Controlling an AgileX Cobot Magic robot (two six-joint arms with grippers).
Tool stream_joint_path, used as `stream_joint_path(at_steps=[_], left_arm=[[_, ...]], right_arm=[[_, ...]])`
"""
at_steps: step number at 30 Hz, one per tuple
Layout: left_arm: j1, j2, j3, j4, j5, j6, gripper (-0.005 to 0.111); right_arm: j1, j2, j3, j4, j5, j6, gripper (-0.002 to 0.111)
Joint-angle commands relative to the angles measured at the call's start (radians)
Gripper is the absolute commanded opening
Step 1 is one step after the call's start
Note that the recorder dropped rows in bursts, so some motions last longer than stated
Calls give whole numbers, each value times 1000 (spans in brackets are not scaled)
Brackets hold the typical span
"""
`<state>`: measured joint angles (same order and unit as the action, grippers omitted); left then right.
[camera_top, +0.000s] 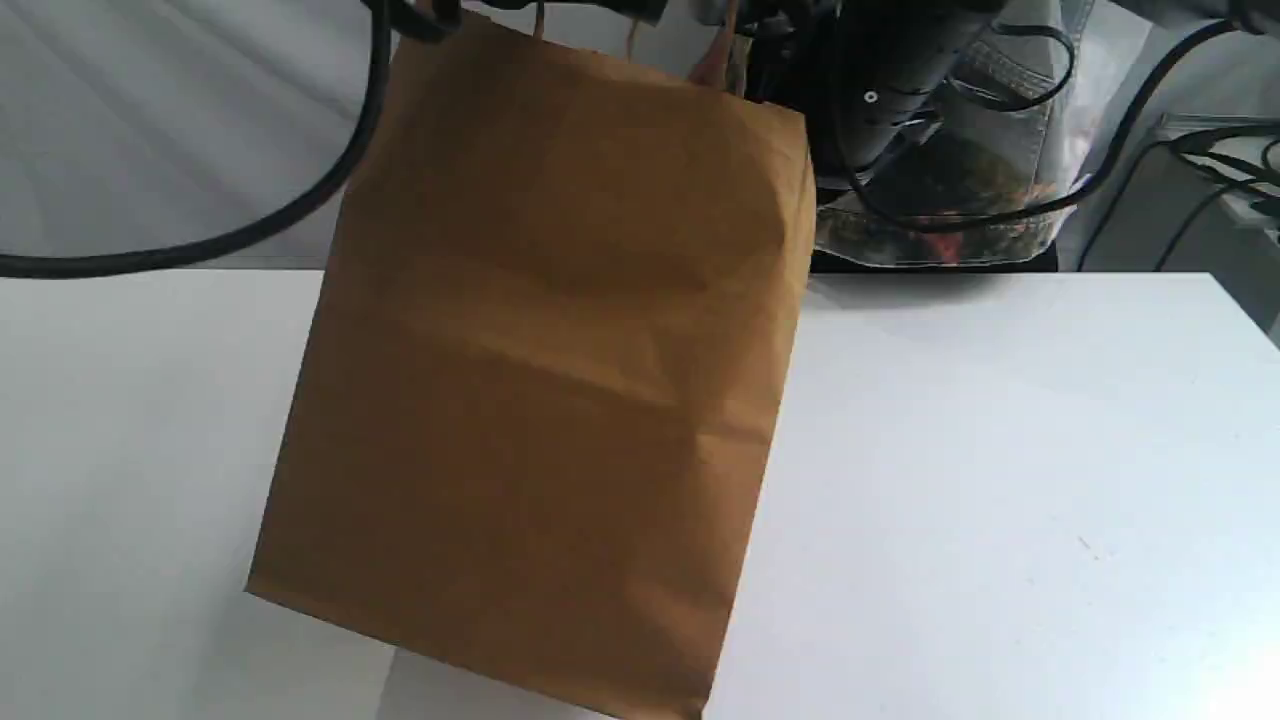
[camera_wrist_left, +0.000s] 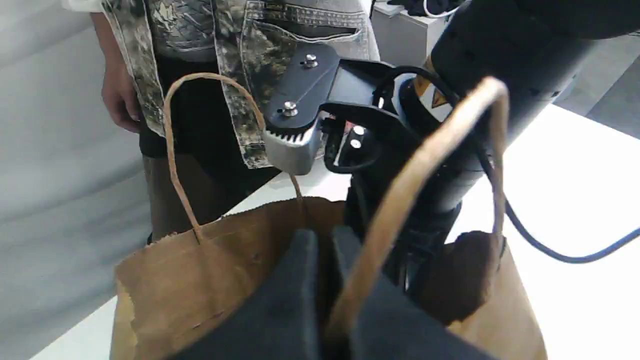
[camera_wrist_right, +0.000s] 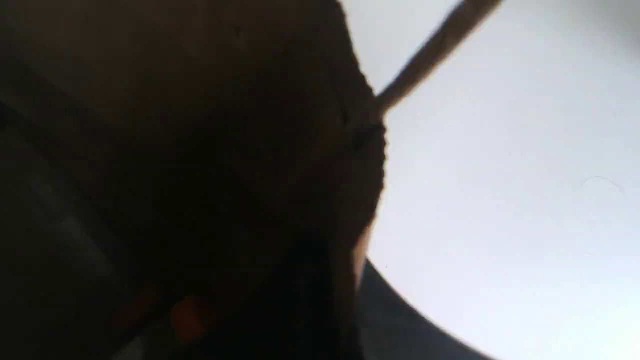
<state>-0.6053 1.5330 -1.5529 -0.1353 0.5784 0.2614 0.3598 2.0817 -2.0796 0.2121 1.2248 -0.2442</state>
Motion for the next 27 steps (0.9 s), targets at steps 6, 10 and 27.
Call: stream_joint_path(at_steps=[6,10,27], left_arm=[[0,-23,105,-3,-64,-80,0],[-4,-88,232,-14,-227,-78,0],[-4,-221,576,-10,-482,-134,0]], right_arm=[[-2,1,2,-53,-119,-20,0],[-2,1,0,-53,-168,-20,0],[2,23,0,78,-347,-83,0]])
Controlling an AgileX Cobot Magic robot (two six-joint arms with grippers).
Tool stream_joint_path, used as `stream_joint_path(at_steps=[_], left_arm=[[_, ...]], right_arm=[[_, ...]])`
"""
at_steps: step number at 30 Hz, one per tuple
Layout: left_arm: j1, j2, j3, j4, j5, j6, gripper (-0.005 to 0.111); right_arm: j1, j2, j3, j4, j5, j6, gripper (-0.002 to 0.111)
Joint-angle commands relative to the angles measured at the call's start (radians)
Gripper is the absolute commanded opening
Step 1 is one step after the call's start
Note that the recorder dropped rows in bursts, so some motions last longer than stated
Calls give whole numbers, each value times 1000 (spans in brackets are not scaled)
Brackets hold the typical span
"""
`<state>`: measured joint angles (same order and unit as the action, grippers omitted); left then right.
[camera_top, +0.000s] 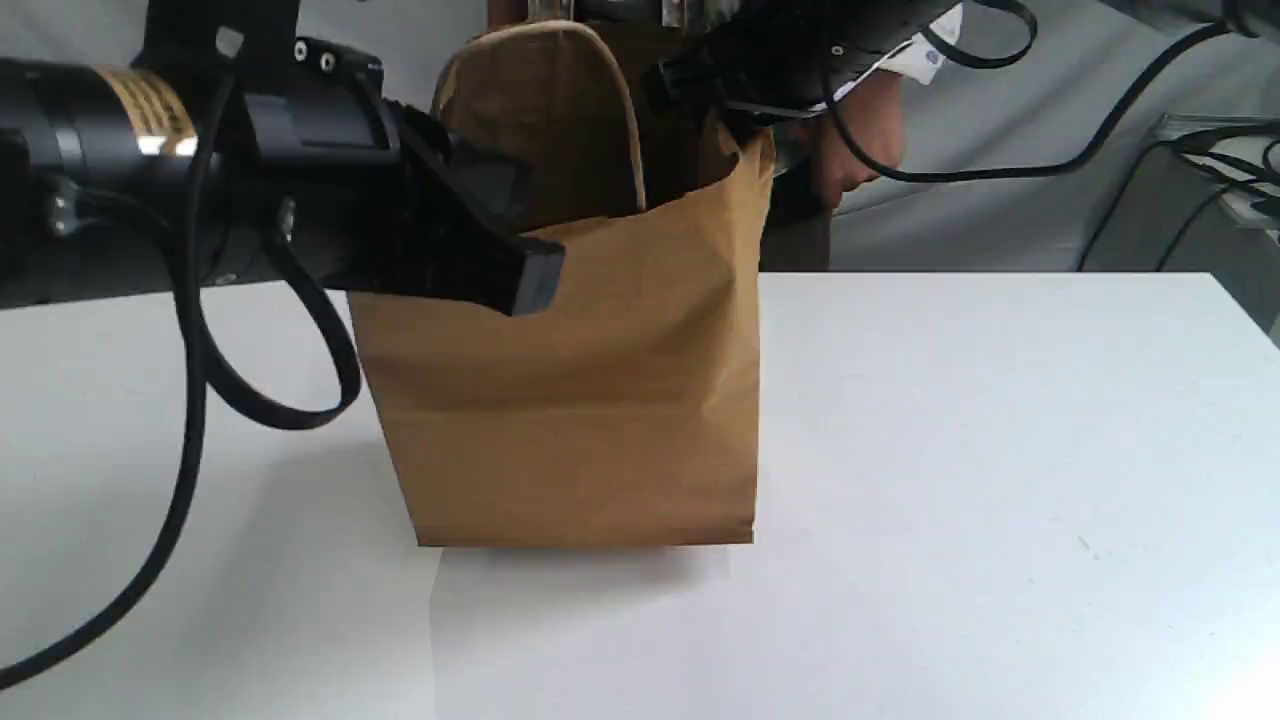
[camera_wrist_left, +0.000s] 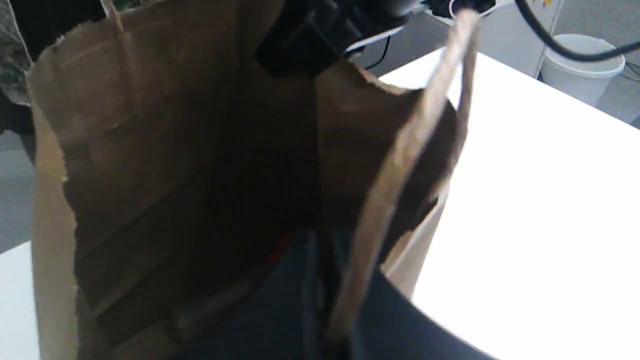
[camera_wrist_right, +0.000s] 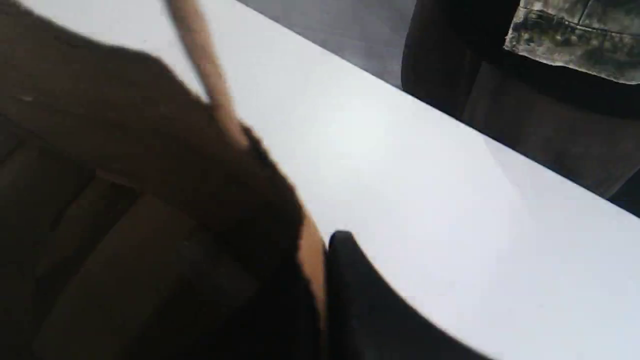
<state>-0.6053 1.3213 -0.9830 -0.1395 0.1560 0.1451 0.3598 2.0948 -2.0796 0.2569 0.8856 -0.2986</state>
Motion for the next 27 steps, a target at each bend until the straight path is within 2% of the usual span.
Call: stream_joint_path(at_steps=[1,5,7,10,14,16,20,27], left_arm=[[-4,-9,6,-6,-65,-18,0],[-4,-9,6,-6,-69,-18,0],[-4,-9,6,-6,-63,-18,1],[-4,-13,6,-6,-63,-14,10],[-4,-24,6,-6,-70,-14,27],[-4,-30,6,-6,-70,-14,37],[-4,-47,6,-6,-63,-14,55],[-4,-86,6,-6,-55,-14,58]], right_arm=[[2,18,0,33,0,-31,0],[2,41,0,40,6,-31,0],[2,45,0,42,-10,-31,6],[2,42,0,52,-24,-31,24],[2,39,-5,52,-14,-34,56],[2,39,-5,52,-5,-48,63],[2,37,-5,52,7,-50,63],[2,-21,-5,49,7,-52,63]])
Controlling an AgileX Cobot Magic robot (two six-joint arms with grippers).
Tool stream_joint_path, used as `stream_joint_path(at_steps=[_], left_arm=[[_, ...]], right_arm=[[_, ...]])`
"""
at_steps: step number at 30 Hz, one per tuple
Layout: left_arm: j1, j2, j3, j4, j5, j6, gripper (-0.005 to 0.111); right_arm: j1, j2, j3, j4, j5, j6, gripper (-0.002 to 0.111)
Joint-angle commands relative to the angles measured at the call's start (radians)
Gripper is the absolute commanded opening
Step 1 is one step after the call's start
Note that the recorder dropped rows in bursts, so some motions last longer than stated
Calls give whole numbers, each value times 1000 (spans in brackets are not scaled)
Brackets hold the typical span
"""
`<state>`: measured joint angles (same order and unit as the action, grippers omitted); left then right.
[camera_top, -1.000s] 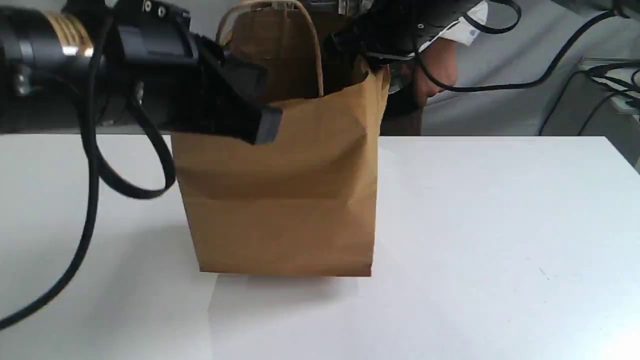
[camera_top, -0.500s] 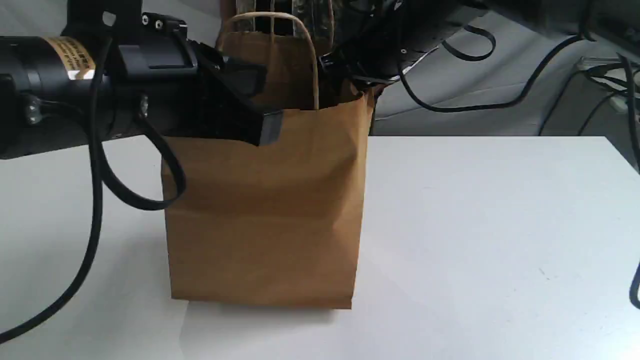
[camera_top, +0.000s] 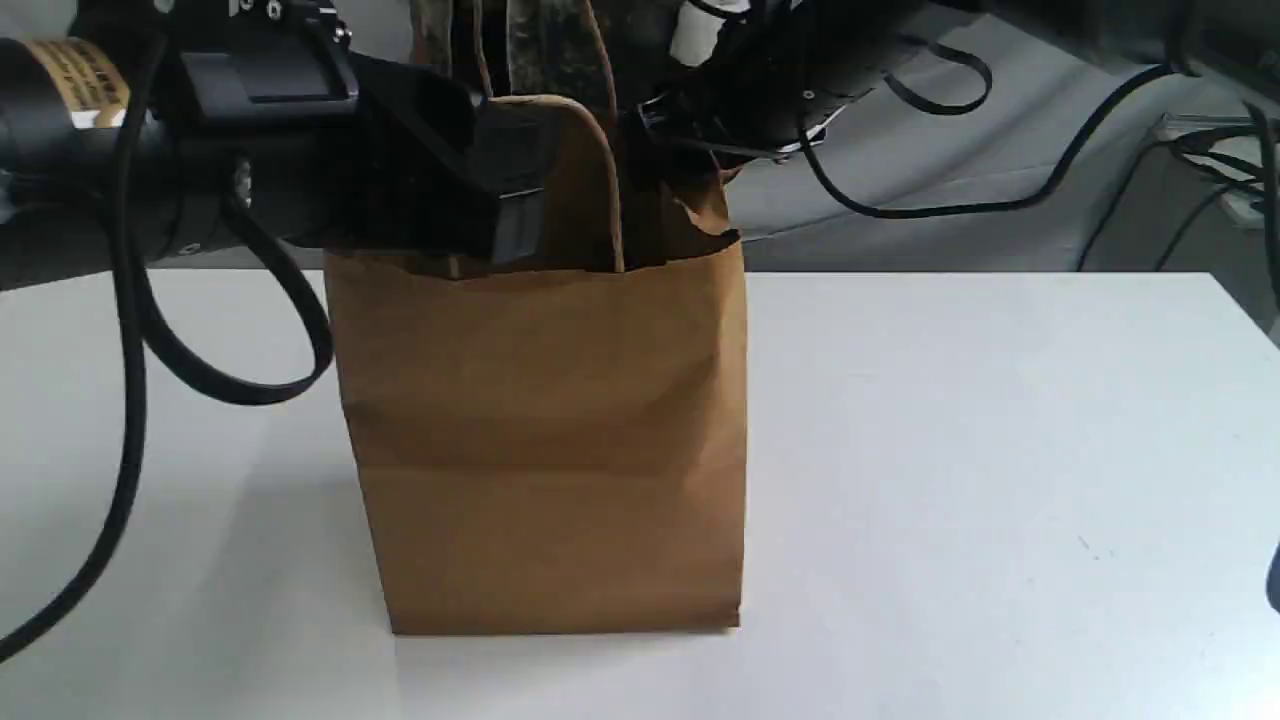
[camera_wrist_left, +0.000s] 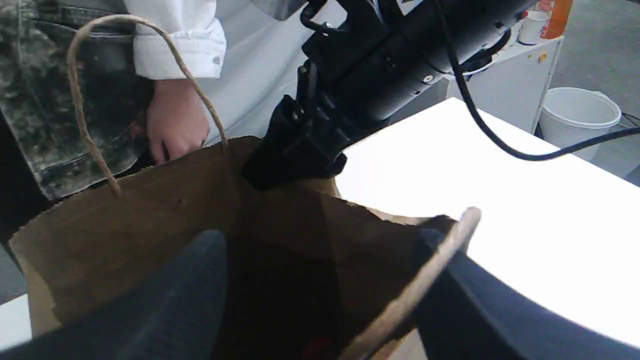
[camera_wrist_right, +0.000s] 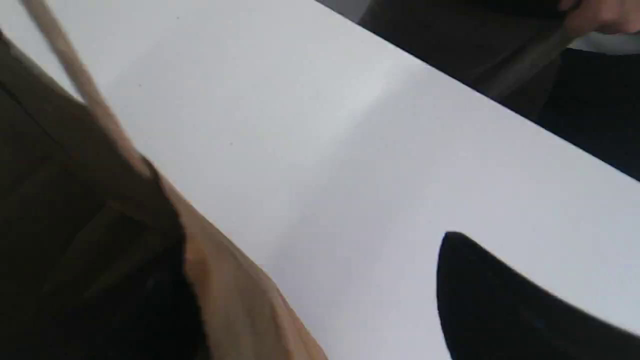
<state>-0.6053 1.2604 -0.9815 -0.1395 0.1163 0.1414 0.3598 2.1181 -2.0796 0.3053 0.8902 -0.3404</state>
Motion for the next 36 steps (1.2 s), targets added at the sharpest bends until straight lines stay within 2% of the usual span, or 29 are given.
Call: stream_joint_path(at_steps=[1,14,18,20,22,26,30,36], left_arm=[[-4,-33,2,-6,-15,-10,58],[-4,-109,1,-6,4,-8,58],[-4,-100,0,-6,114,-10,58],[-4,-97,4,-6,143,-10,63],[-4,-97,4,-6,118,-10,69],[-4,-97,4,-10,66,-12,70],[-4,-97,4,-10,130,-38,70],[-4,-107,4,-51,297,-35,70]], right_arm=[[2,-53,-5,1,2,-11,63],[2,-133,-5,-39,101,-12,63],[0,-156,-5,-41,105,-12,63],[0,-167,-5,-54,110,-6,63],[0,-175,-5,-78,117,-4,63],[0,-193,-5,-174,134,6,63],[0,-215,-5,-270,152,38,63],[0,-231,-5,-298,152,52,61]])
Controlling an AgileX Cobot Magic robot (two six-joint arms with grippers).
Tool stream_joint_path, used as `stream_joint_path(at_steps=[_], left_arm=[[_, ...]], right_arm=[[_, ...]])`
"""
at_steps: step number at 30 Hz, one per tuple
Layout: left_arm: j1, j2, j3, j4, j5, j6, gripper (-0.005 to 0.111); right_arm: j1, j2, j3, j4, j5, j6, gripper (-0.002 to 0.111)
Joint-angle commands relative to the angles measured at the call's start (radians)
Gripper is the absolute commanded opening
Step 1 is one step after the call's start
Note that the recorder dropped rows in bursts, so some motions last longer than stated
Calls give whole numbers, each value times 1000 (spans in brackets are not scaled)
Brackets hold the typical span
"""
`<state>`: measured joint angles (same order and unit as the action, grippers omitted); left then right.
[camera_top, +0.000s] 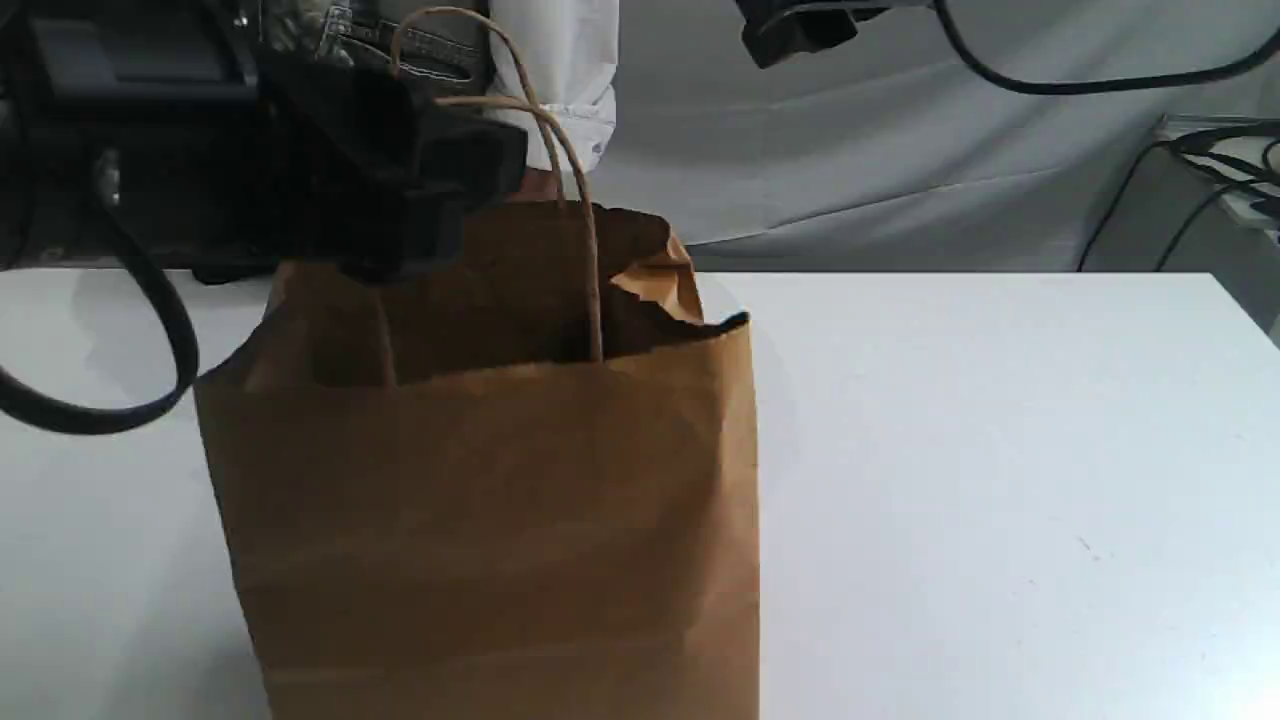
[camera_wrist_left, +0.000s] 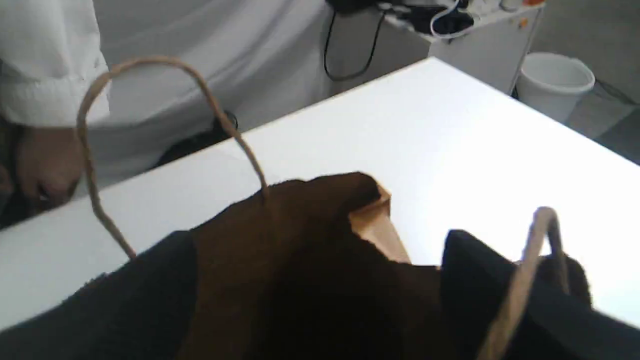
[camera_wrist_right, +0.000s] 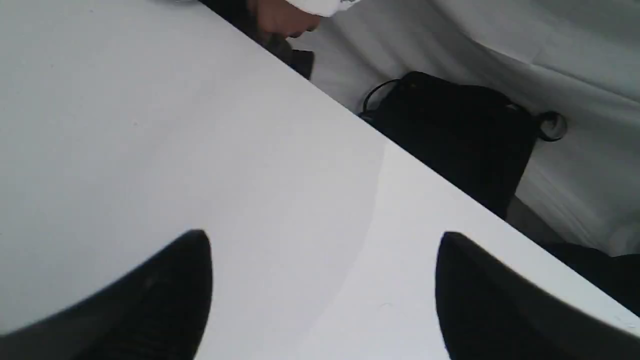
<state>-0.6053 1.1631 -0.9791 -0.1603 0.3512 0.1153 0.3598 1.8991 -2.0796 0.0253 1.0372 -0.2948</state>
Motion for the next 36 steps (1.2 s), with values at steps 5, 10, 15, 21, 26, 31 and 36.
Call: stream_joint_path(at_steps=[5,10,15,21,26,31,36], left_arm=[[-34,-78,1,-67,60,51,69],[-117,-144,1,-65,129,144,69],[-156,-160,13,-69,183,147,69],[-155,-163,71,-92,153,150,69],[-155,-229,71,-92,-15,154,69],[-155,-330,71,-8,-55,154,69],[-155,-442,71,-3,-40,147,69]], right_arm=[[0,-10,-5,-40,13,15,57],[0,-10,-5,-67,13,22,57],[0,-10,-5,-69,13,34,57],[0,-10,-5,-78,28,44,57],[0,-10,-5,-78,47,68,55],[0,-28,-5,-78,35,90,52],[0,-81,5,-78,40,100,51]])
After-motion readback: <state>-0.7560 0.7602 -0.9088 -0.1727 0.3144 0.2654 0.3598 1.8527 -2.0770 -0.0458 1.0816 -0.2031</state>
